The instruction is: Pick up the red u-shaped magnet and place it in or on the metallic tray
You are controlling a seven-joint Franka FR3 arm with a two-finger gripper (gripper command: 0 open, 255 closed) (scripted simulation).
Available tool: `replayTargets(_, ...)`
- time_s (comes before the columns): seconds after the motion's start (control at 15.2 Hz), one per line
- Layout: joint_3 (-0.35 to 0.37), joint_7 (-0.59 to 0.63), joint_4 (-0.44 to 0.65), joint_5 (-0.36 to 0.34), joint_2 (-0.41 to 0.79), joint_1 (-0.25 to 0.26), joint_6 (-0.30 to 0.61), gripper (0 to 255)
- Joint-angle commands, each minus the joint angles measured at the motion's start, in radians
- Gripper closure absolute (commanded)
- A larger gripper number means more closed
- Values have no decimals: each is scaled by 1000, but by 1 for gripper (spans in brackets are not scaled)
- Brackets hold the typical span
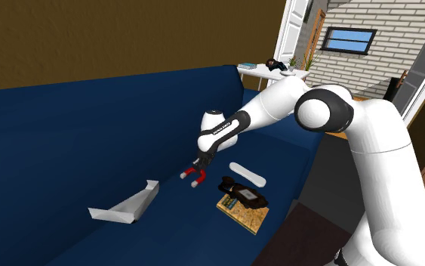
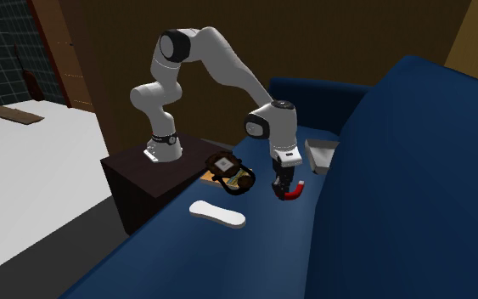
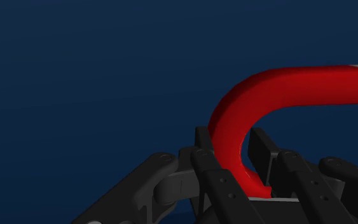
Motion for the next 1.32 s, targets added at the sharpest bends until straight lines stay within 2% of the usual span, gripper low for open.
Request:
replayTargets(0.0,0,0,0,0,0,0,0,255)
replayTargets(0.2,0,0,0,0,0,0,0,255)
replayTargets(1.25,-7,11,16,-10,-141,4,-156,255)
